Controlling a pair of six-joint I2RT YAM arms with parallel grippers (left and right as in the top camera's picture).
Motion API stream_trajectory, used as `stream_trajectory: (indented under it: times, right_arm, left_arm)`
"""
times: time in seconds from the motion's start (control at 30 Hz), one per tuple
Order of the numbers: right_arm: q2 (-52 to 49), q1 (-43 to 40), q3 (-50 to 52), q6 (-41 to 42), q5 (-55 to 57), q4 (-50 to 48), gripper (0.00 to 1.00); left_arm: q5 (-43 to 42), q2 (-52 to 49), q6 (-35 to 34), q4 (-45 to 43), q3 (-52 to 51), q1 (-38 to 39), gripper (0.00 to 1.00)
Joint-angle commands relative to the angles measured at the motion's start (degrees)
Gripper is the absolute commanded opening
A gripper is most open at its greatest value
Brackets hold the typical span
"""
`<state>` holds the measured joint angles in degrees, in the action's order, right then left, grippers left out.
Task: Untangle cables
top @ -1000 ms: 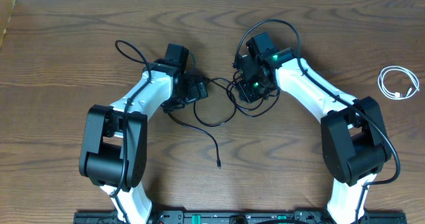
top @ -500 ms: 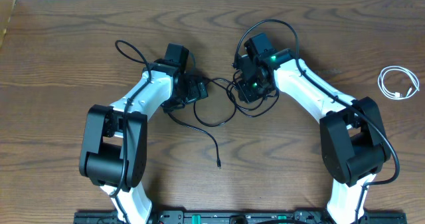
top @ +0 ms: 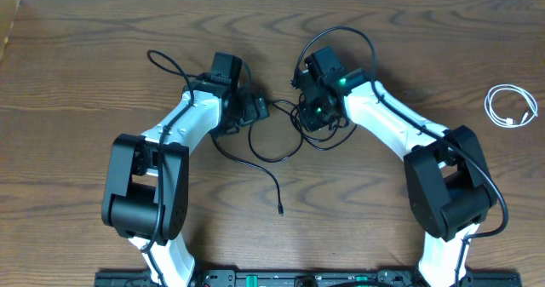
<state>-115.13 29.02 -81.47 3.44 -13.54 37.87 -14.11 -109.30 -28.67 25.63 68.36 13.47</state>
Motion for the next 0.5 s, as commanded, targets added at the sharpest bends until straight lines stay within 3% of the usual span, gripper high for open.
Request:
stream_trajectory:
  times: [0.0, 0.2, 0.47]
  right_arm:
    - [-0.4, 1.1, 1.5, 0.4, -0.5, -2.3, 0.2]
    - [-0.4, 2.6, 4.5, 3.7, -0.5, -12.0, 0.09]
    - [-0.4, 4.3, 10.8, 9.8, 0.2, -20.8, 0.1]
  left_arm:
    - [-4.7, 0.0, 0.8, -0.3, 1.1, -0.7, 0.98]
    - [-4.4, 1.0, 0.3, 0.0, 1.4, -5.4, 0.98]
    - [-4.3, 1.0, -0.5, 4.8, 1.2, -11.8, 0.98]
